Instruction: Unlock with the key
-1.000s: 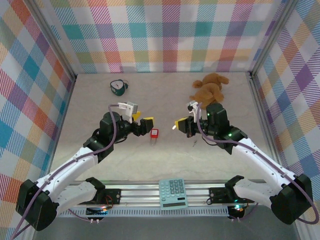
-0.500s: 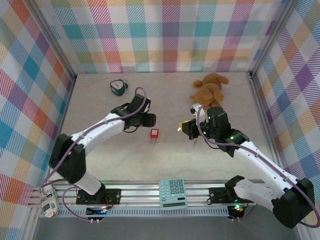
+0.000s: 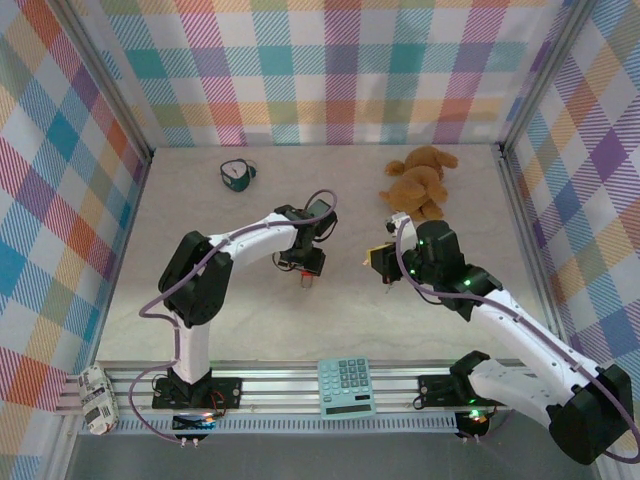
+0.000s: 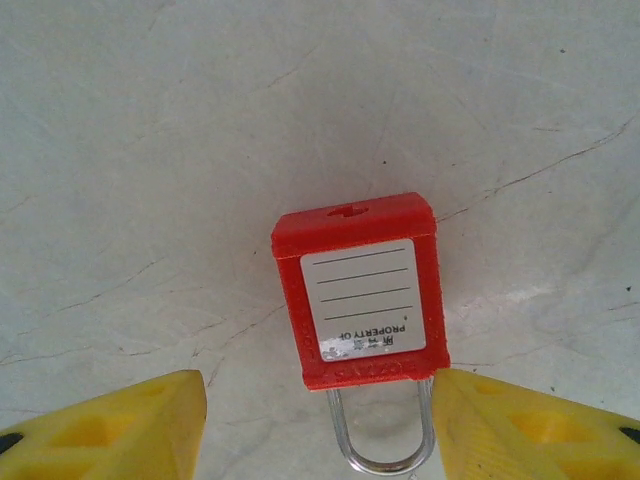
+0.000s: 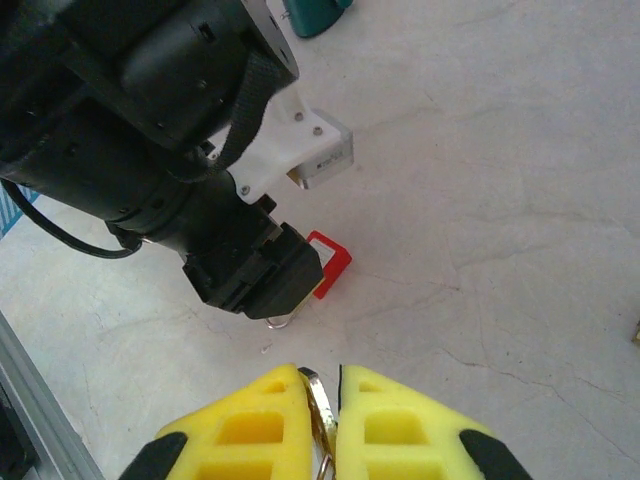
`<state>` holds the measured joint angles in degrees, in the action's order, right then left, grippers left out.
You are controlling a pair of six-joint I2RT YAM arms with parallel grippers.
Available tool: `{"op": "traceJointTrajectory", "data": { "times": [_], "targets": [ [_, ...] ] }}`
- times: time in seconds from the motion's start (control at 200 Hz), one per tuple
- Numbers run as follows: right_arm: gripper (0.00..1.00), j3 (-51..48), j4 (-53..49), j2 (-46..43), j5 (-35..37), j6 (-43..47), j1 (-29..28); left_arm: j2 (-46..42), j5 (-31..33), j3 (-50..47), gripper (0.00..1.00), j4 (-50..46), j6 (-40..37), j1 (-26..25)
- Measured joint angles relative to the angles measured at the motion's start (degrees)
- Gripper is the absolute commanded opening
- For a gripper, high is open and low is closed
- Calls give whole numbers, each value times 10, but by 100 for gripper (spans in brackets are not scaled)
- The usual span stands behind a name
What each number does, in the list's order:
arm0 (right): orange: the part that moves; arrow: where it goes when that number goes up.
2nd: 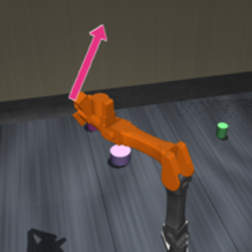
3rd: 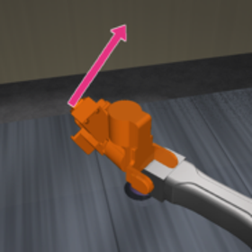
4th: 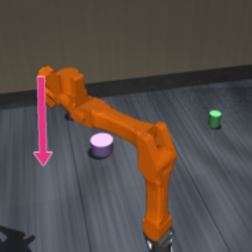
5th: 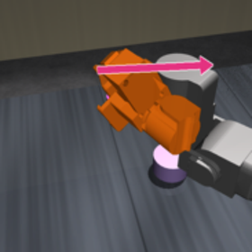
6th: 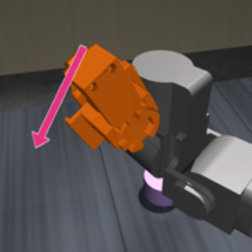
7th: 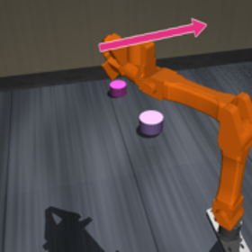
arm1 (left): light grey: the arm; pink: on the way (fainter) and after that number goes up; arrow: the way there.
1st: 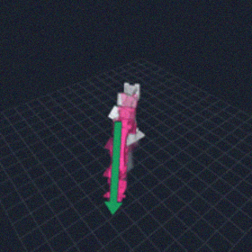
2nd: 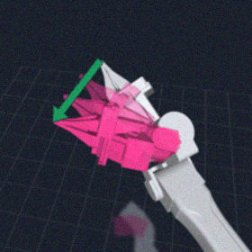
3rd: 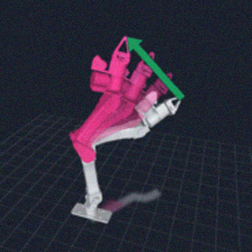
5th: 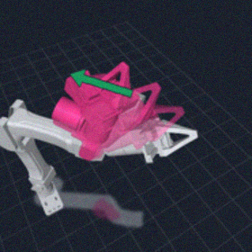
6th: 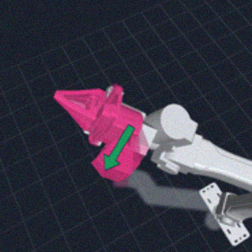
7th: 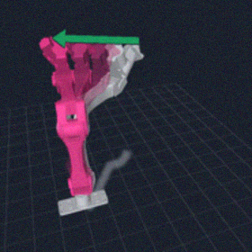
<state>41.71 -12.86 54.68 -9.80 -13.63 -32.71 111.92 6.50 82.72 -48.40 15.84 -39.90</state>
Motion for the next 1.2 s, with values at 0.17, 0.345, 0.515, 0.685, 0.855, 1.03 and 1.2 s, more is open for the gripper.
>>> {"op": "traceJointTrajectory", "data": {
  "times": [0.17, 0.345, 0.515, 0.685, 0.855, 1.03, 1.2],
  "targets": [
    [0, -8, -1, -2, 4, 0, 0, 4, -30, 1, 61, -1, 2, 0],
    [0, -9, -1, -2, 9, 2, 0, 20, -32, 15, 57, -1, 3, 0],
    [0, -9, -2, -4, 9, 4, 0, 38, -19, 14, 53, 4, 12, 0],
    [0, -9, -2, -7, 10, 4, 0, 41, -8, 14, 50, 6, 13, 3],
    [0, -9, -2, -7, 10, 4, 0, 45, -4, 11, 51, 8, 10, 9],
    [0, -9, -3, -7, 11, 4, 0, 48, -16, 5, 50, 17, -1, 23],
    [0, -9, -8, -7, 13, 4, 0, 47, -29, 0, 40, 24, -21, 28]
  ]
}}
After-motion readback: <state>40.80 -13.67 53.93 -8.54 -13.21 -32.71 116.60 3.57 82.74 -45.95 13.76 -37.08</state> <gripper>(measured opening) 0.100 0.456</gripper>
